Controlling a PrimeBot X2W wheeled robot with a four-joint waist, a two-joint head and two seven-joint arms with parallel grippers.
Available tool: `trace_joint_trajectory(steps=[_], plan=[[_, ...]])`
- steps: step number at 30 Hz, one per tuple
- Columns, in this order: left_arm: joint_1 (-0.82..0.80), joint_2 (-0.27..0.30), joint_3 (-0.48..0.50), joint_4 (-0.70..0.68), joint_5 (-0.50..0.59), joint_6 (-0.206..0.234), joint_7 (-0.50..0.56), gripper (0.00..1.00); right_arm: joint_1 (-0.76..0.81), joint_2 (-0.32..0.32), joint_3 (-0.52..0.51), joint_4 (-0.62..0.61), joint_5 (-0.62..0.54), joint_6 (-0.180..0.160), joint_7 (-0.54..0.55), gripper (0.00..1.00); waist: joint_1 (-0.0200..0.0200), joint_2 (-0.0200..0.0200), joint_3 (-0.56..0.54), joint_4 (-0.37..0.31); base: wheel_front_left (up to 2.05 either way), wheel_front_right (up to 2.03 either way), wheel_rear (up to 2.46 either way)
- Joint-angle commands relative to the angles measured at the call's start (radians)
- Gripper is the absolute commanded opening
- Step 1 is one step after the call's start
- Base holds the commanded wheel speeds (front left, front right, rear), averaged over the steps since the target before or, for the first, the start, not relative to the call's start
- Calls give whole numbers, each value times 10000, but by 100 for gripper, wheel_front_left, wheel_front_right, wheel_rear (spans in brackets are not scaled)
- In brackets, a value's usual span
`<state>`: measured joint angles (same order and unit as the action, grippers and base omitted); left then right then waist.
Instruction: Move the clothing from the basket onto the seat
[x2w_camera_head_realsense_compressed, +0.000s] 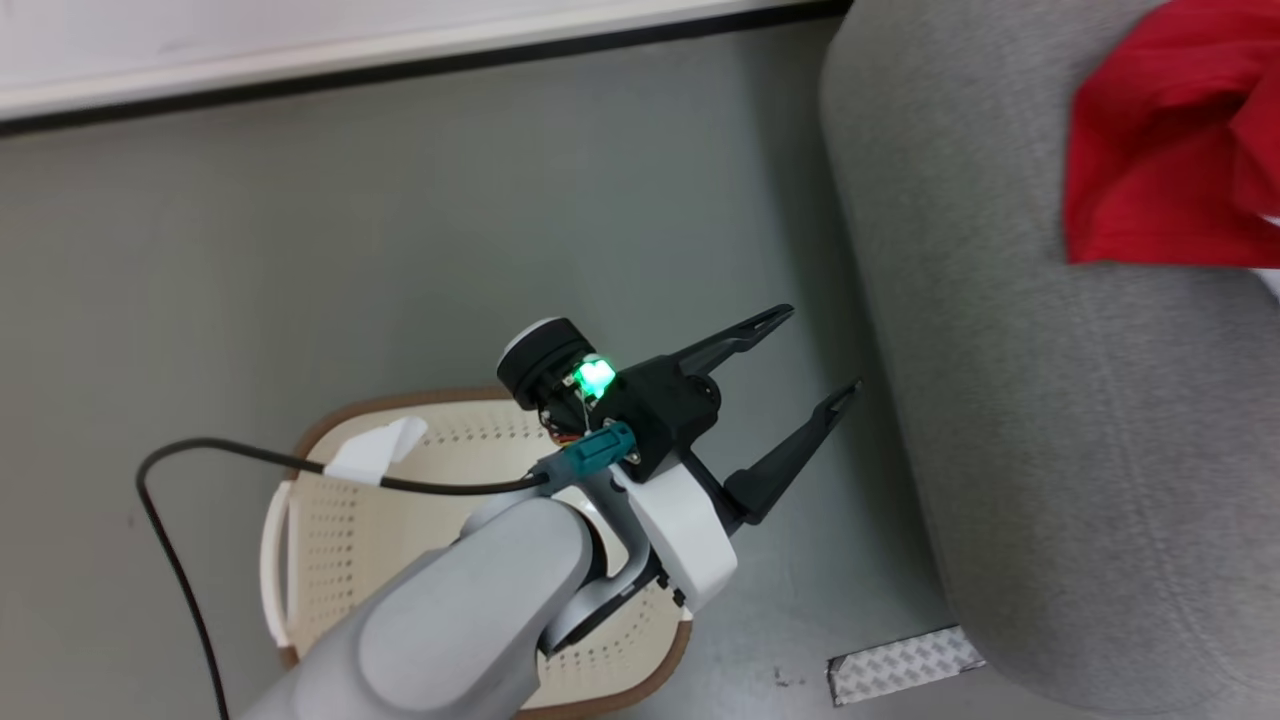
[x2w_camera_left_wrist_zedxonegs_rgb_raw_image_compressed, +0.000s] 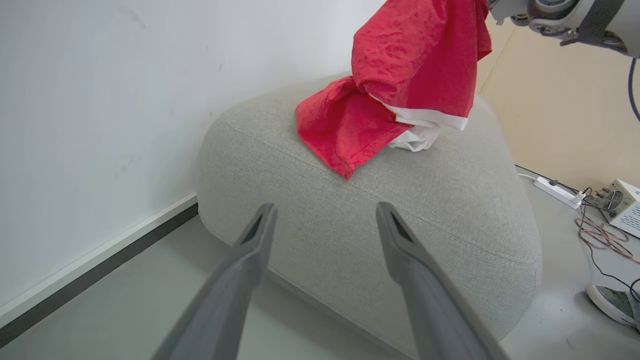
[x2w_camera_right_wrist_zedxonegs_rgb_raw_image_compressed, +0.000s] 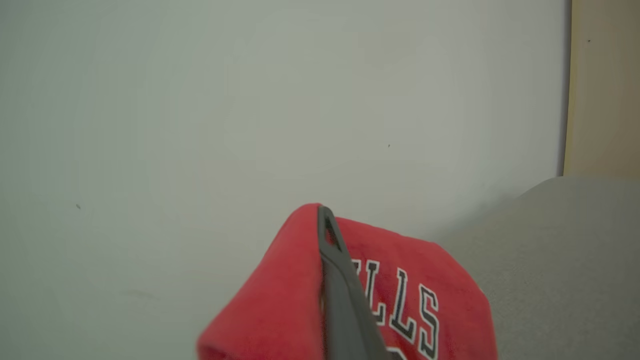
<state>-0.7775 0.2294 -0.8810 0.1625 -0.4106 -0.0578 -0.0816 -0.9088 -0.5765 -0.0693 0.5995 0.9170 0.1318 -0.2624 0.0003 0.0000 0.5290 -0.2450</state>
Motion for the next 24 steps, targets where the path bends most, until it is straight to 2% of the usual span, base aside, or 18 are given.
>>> trace_joint_trajectory(steps=[1,8,9,10,11,12,17,24], plan=[[-174,28,-29,24,117,-27,-6,100,-198,-144,148,398,-177,-23,-8,0,-3,0,506,482,0,0,0],[-453,32,31,68,133,-4,-120,100,-870,-363,1101,2869,-468,-23,1425,0,-3,0,1049,912,0,0,0],[-465,16,28,87,134,-5,-161,100,-992,-402,1236,3186,-579,-23,1632,9,-3,0,1092,948,0,0,0],[-466,9,20,111,129,-6,-197,100,-1077,-396,1421,3433,-698,-23,1866,39,-3,0,1114,969,0,0,0],[-477,3,17,125,122,-6,-218,100,-1192,-432,1566,3636,-776,-23,2073,73,-3,0,1133,986,0,0,0],[-491,-3,12,148,112,-4,-246,100,-1290,-469,1676,3826,-835,-23,2236,100,-3,0,1145,997,0,0,0],[-486,-13,23,334,3,2,-386,100,-1649,-371,2170,4565,-995,-23,3073,100,-3,0,1052,948,0,0,0],[-330,-8,-12,573,-128,30,-517,100,-1786,-205,2849,4740,-885,-23,3920,100,-3,0,519,695,0,0,0]])
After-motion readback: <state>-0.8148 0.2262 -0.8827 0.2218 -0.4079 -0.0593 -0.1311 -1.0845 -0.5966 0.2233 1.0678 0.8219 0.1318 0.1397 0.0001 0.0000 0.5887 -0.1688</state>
